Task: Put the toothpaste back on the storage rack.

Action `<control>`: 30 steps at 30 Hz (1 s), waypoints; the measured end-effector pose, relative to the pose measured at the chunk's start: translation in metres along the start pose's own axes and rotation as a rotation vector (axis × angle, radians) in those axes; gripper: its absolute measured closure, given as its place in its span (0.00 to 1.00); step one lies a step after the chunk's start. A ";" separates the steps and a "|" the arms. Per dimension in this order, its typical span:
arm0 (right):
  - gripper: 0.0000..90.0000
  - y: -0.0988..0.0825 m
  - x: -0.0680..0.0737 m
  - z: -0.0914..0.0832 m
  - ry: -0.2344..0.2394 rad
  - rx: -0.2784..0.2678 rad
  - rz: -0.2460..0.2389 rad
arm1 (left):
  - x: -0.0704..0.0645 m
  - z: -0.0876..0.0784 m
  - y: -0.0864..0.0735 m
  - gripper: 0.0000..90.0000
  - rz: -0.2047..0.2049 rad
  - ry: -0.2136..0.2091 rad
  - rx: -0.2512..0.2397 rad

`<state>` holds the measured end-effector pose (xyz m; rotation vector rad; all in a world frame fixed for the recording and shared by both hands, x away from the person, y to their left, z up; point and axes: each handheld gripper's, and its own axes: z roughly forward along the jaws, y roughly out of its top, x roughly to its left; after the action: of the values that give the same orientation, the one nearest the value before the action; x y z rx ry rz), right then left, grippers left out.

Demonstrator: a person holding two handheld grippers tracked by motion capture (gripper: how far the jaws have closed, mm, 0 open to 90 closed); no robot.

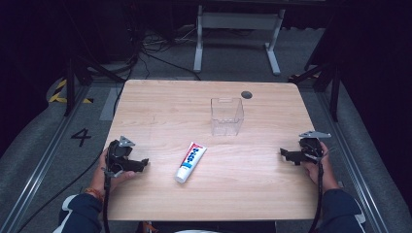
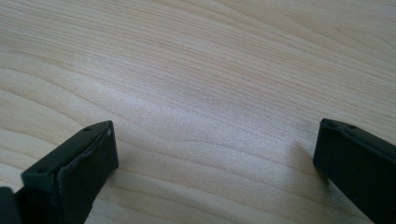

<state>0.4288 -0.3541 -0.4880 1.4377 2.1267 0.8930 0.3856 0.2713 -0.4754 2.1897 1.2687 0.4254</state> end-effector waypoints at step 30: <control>0.00 0.000 0.000 0.000 0.006 -0.001 -0.009 | -0.028 -0.029 0.024 0.22 0.103 -0.029 -0.003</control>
<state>0.4284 -0.3544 -0.4881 1.4260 2.1348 0.8961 0.3726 0.2473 -0.4372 2.2577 1.1425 0.4337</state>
